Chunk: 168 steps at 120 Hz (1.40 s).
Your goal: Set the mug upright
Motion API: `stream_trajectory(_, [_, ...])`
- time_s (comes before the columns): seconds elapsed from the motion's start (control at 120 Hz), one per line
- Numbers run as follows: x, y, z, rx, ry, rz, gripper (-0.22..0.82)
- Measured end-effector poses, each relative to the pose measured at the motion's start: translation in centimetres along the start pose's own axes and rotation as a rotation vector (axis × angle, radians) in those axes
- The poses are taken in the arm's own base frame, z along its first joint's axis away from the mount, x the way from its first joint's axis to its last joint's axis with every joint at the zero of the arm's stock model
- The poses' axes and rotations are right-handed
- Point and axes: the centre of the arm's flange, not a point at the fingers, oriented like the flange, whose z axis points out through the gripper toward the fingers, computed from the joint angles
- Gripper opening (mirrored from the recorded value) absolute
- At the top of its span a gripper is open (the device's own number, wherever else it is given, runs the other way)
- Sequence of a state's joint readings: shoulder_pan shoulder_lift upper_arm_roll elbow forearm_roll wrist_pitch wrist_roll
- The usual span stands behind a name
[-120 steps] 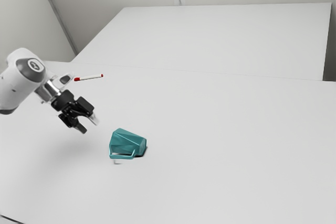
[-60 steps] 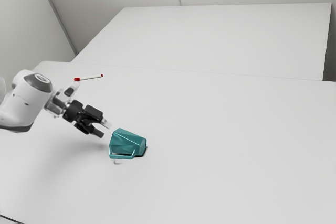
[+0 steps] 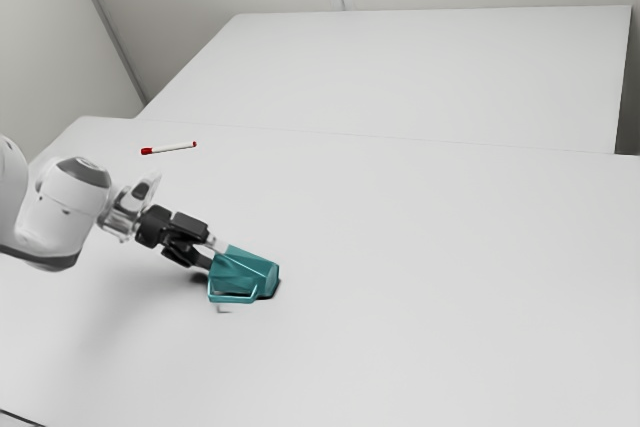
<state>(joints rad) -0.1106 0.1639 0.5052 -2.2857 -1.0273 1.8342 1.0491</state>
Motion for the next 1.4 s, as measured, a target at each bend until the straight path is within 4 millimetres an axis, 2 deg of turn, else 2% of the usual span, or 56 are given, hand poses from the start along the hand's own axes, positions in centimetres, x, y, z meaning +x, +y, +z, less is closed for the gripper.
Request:
stream_trajectory(0.508, [-0.5, 0.0, 2.6, -0.073, 0.012, 0.016, 0.59])
stream_trajectory(0.8, [-0.6, 0.0, 2.9, -0.073, 0.012, 0.029, 0.36])
stream_trajectory(1.4, [-0.5, 0.2, 3.1, -0.084, 0.024, 0.043, -0.01])
